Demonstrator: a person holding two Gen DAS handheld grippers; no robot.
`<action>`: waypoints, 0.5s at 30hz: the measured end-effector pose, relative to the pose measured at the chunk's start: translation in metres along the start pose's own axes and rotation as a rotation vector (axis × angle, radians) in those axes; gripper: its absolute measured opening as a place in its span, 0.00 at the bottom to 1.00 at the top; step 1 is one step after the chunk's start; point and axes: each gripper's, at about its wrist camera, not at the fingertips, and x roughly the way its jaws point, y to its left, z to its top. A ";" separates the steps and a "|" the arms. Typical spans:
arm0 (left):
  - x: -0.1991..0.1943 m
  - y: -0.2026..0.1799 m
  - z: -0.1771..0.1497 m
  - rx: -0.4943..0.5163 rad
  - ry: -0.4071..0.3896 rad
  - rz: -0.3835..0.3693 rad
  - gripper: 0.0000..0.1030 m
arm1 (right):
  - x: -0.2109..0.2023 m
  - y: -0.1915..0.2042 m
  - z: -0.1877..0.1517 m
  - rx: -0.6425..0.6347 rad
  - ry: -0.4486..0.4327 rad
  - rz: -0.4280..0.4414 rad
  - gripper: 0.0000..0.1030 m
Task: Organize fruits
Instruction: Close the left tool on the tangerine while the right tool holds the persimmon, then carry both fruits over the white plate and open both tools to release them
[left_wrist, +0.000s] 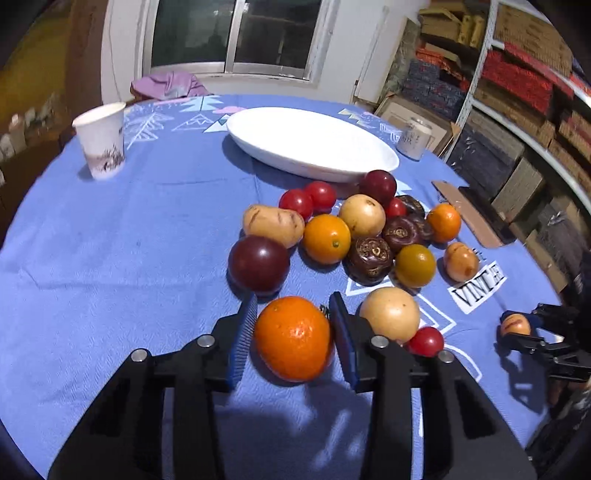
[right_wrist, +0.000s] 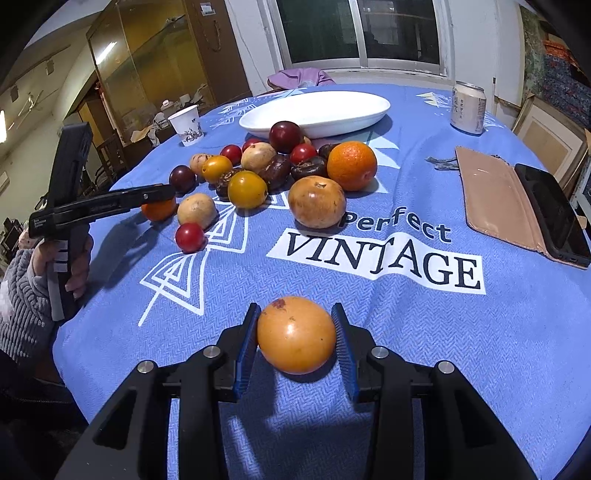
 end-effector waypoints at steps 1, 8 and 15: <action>-0.002 0.000 -0.002 0.008 0.000 0.001 0.39 | -0.001 -0.001 0.000 0.004 -0.001 0.004 0.38; 0.004 0.010 -0.012 -0.036 0.070 -0.022 0.42 | -0.002 -0.003 0.001 0.008 -0.011 0.005 0.38; -0.014 0.005 -0.009 -0.033 0.010 -0.012 0.41 | -0.007 -0.009 0.004 0.026 -0.034 -0.003 0.38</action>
